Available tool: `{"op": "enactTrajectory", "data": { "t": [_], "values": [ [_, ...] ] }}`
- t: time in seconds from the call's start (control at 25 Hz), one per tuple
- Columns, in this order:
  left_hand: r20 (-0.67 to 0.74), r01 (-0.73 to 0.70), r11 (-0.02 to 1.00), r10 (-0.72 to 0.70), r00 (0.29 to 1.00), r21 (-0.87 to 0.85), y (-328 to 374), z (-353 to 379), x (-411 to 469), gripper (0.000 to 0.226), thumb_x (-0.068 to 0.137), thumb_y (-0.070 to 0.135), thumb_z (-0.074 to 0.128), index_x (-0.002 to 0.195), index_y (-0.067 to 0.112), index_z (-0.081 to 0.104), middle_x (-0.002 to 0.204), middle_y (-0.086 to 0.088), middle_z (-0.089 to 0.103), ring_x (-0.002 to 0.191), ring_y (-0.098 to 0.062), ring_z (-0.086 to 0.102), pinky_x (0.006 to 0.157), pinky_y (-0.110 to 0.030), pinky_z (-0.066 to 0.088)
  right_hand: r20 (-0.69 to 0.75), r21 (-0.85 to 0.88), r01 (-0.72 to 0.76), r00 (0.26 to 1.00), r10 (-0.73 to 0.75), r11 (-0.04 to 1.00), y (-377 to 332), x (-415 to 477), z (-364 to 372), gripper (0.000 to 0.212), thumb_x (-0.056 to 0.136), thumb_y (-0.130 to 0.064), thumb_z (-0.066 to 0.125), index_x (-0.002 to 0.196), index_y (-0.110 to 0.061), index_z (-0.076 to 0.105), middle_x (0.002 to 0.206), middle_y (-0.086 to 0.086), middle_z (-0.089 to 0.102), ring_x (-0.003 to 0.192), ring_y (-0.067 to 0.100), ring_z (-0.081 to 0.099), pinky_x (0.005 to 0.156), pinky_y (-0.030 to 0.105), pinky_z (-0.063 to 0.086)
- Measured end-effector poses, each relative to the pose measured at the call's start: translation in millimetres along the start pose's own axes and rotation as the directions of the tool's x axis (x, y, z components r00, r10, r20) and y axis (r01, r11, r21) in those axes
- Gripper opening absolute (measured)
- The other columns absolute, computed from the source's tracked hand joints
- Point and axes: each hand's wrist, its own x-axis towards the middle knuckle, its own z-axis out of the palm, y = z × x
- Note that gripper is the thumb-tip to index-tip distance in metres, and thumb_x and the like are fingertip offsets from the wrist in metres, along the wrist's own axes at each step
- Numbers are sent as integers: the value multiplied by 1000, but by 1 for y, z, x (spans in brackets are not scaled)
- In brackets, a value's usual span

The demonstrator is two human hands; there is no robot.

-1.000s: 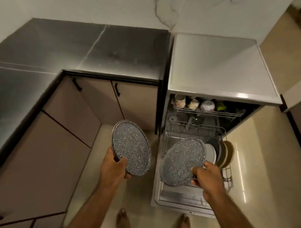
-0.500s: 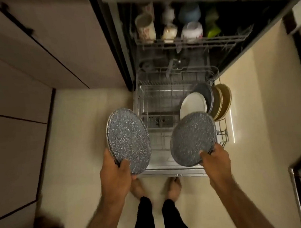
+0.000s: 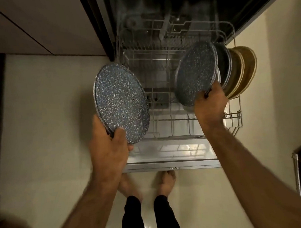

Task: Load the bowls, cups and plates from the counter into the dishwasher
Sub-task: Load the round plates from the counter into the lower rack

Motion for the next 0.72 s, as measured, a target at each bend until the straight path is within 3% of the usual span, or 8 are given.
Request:
{"op": "enactTrajectory", "data": {
  "t": [0.24,0.44,0.6,0.72],
  "values": [
    [-2,-10,1000,10,1000,9,-11,7,12,49,94,-3,54,127,34,49,111,12,69,75,-17,74,56,-46,63,-2,14,35,999,-35,999,13,20,26,49,97,-19,62,144,-21,49,132,-2,64,121,17,61,101,37,54],
    [-5,-8,1000,8,1000,16,-17,9,13,51,93,-3,54,123,38,49,105,16,70,71,-16,74,56,-46,63,-114,30,134,985,-130,991,12,20,23,48,98,-16,60,145,-14,50,131,-1,65,117,8,61,100,24,52],
    [-8,7,1000,-7,1000,8,-19,18,10,51,94,-2,55,131,32,50,114,11,68,83,-21,74,55,-38,62,-79,9,88,993,-87,996,17,17,47,47,97,-16,62,142,-21,53,119,-6,69,106,9,65,96,33,57],
    [1,-6,1000,6,1000,9,-23,25,9,52,94,-2,55,132,33,50,114,12,68,85,-21,74,56,-39,62,-71,-50,57,996,-61,997,25,20,64,47,96,-18,62,142,-23,53,116,4,73,105,22,70,96,39,56]
  ]
}}
